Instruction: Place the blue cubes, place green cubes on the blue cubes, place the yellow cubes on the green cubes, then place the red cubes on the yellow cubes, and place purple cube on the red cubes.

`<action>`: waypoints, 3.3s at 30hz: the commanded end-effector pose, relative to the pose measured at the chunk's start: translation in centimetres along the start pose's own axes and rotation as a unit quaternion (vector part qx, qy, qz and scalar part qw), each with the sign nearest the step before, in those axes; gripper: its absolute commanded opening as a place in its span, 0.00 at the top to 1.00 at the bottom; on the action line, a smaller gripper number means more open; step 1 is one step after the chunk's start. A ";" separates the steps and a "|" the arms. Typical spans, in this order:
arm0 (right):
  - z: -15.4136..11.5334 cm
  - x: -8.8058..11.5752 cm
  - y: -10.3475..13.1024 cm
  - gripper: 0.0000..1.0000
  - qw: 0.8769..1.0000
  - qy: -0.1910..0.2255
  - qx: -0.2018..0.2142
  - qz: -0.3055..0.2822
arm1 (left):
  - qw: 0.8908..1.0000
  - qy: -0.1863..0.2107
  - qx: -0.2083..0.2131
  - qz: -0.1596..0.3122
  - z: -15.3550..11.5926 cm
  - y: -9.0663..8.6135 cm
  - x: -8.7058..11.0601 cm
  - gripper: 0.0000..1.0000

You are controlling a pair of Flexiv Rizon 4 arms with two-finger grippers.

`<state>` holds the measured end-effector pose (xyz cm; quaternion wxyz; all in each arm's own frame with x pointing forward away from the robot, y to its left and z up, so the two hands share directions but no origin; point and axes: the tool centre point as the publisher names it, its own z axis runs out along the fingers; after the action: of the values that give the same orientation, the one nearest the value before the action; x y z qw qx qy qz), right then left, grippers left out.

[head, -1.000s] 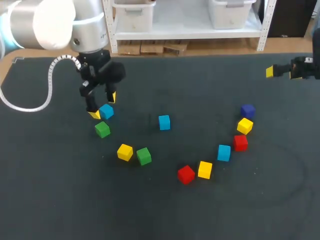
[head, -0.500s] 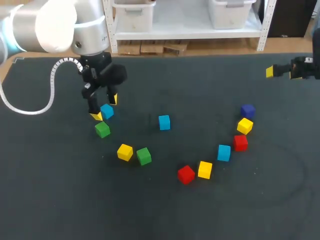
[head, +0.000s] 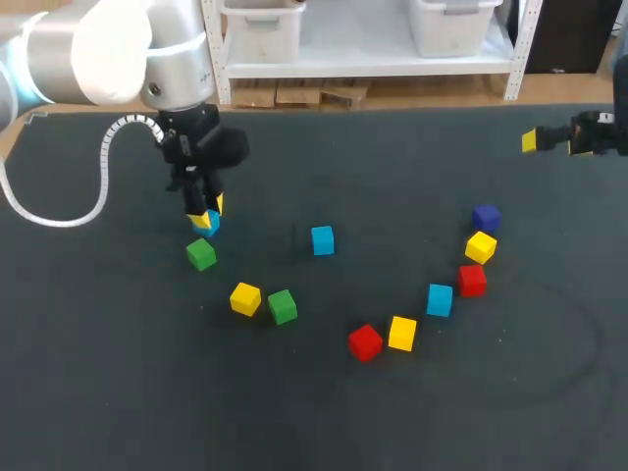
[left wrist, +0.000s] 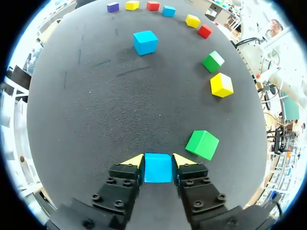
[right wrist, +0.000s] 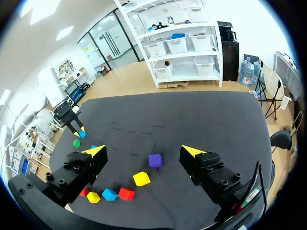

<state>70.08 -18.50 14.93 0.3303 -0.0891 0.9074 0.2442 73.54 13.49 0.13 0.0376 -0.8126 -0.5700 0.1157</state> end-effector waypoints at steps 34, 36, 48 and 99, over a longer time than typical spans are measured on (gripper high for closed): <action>-0.1 0.0 0.1 0.00 1.000 0.001 0.002 0.000 | 0.979 -0.044 -0.058 -0.193 -3.5 5.1 -10.1 1.00; -0.1 0.0 0.1 0.00 1.000 0.001 0.002 0.000 | 0.977 -0.058 -0.058 -0.197 -3.3 5.1 -10.6 1.00; -0.1 0.0 0.1 0.00 1.000 0.001 0.002 0.000 | 0.975 -0.069 -0.058 -0.204 -2.2 3.6 -12.0 1.00; -0.1 0.0 0.1 0.00 1.000 0.001 0.002 0.000 | 0.977 -0.067 -0.046 -0.198 0.9 0.7 -14.8 1.00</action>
<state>70.08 -18.50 14.94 0.3303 -0.0891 0.9074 0.2442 68.80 -0.43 1.26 -0.0208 -0.6745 -0.7259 0.1332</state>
